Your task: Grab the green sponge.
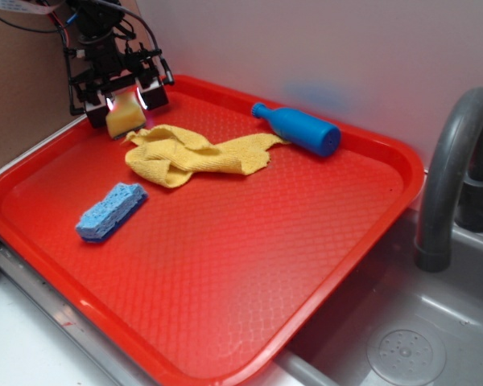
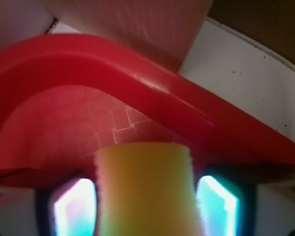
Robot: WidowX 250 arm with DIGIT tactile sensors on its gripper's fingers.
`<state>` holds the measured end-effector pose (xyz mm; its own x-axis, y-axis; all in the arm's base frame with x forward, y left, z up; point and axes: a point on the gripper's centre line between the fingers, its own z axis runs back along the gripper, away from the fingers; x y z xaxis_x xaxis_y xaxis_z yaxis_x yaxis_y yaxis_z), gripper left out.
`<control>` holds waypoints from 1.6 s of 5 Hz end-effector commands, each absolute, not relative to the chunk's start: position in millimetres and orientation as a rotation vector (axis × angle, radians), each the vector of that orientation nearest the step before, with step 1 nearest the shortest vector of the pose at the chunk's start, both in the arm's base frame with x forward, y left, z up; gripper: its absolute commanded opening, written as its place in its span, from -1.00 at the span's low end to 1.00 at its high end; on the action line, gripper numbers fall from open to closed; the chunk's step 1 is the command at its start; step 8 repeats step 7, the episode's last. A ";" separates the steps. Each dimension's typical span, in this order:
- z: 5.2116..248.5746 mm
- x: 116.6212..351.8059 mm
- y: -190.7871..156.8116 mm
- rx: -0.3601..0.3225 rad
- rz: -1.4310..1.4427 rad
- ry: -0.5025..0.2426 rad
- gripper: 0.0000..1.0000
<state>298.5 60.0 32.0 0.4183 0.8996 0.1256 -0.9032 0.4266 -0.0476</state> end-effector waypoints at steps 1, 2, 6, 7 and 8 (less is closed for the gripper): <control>90.2 307.2 46.5 0.102 0.865 -0.134 -1.00; 134.1 310.3 22.6 0.103 0.615 -0.172 -1.00; 284.4 262.2 -59.8 -0.158 0.251 -0.429 -1.00; 283.1 256.6 -60.0 -0.254 0.204 -0.349 -1.00; 283.1 256.6 -60.0 -0.254 0.204 -0.349 -1.00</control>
